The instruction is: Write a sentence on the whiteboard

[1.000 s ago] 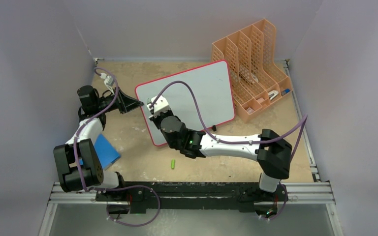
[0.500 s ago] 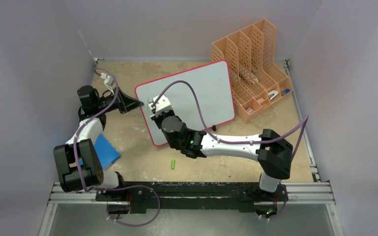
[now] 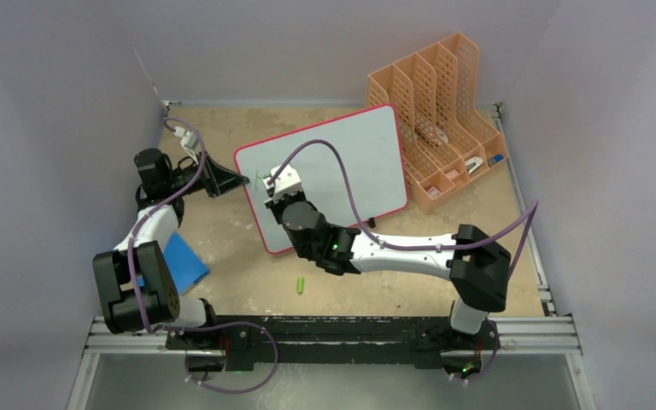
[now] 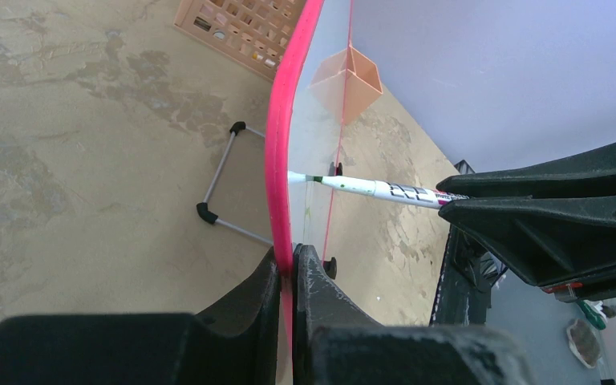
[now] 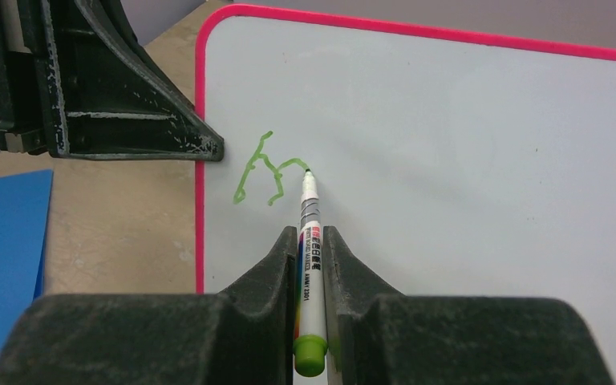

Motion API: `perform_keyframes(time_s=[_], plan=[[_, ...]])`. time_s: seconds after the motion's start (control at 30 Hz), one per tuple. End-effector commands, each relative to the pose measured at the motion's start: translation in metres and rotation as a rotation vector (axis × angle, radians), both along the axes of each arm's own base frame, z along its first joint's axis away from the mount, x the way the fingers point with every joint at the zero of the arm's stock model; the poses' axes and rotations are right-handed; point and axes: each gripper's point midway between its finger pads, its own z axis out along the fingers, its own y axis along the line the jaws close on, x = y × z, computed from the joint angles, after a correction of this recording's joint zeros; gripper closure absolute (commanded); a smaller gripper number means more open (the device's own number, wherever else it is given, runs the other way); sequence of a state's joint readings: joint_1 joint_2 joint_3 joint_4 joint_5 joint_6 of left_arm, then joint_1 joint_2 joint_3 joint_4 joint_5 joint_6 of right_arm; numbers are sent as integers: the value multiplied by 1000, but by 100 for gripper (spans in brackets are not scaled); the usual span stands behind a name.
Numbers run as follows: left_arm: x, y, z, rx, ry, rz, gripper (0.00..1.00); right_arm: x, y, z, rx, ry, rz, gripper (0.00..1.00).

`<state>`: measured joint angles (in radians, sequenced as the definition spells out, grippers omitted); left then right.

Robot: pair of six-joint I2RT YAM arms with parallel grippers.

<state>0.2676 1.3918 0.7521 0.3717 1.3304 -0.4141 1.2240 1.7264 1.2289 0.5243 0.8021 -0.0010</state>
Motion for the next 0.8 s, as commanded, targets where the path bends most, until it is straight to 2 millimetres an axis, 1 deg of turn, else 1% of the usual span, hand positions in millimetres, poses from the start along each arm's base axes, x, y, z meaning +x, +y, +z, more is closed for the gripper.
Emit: perform_keyframes(time_s=[0.0, 0.4, 0.77], plan=[[-6, -7, 10, 19, -71, -46, 100, 5, -16, 6, 27, 15, -54, 100], [-5, -7, 10, 20, -72, -46, 100, 0, -18, 1, 33, 37, -38, 100], [-6, -6, 10, 18, -70, -45, 100, -8, -14, -2, 28, 49, -14, 100]])
